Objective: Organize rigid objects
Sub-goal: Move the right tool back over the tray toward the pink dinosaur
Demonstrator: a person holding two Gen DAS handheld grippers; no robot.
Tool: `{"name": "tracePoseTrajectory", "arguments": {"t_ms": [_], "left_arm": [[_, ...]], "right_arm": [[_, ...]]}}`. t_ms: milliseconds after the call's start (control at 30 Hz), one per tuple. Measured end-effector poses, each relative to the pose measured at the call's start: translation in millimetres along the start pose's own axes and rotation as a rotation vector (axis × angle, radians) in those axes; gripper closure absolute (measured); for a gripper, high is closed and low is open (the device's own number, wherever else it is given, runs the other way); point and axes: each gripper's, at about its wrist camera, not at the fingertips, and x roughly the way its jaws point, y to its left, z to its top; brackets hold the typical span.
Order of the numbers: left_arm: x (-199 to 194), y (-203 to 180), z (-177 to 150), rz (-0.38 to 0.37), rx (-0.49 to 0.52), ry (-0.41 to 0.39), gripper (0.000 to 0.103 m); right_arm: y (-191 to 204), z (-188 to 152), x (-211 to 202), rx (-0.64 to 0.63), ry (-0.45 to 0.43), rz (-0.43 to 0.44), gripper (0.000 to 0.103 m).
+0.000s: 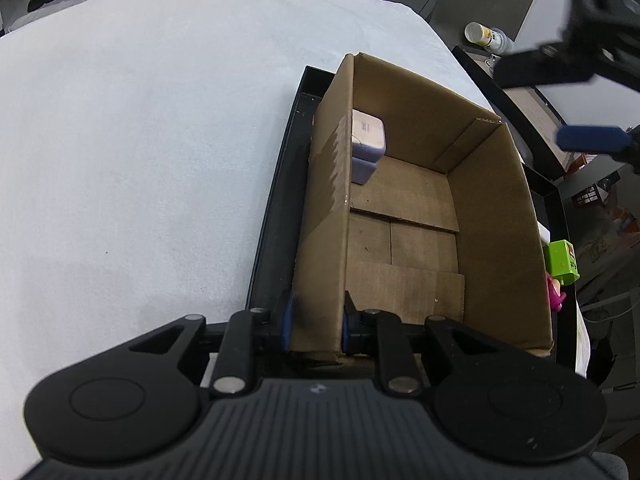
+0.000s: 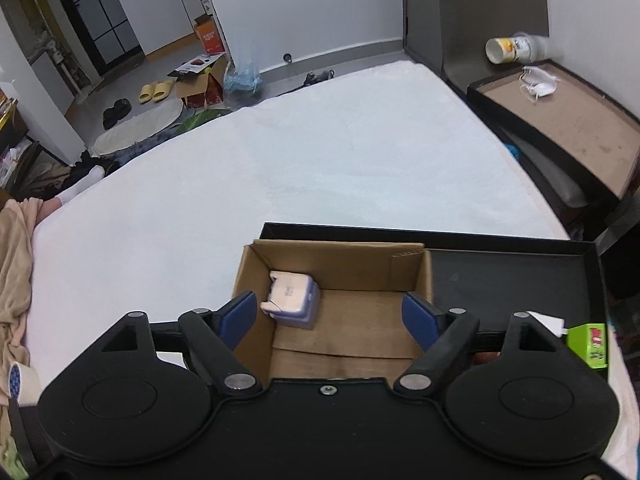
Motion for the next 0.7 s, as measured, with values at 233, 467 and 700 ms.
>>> {"name": "tracePoseTrajectory", "arguments": {"t_ms": [233,467,700], "left_arm": [[-3.2,-1.5,-1.3,0.009,0.01,-0.011,0.083],[-8.1,-3.5,-3.2,0.02,0.015,-0.032,0.083],[-14.7,-5.3,-5.6,0.028,0.021,-0.05,0.083]], "right_arm": [[-7.8,-14.9,-19.1,-0.047,-0.041,-0.078,0.009],[-29.7,-35.3,-28.9,-0.033,-0.064,-0.123,0.003],[-68.7,-58.1,-25.7,0.074,-0.005,-0.173,0.0]]}}
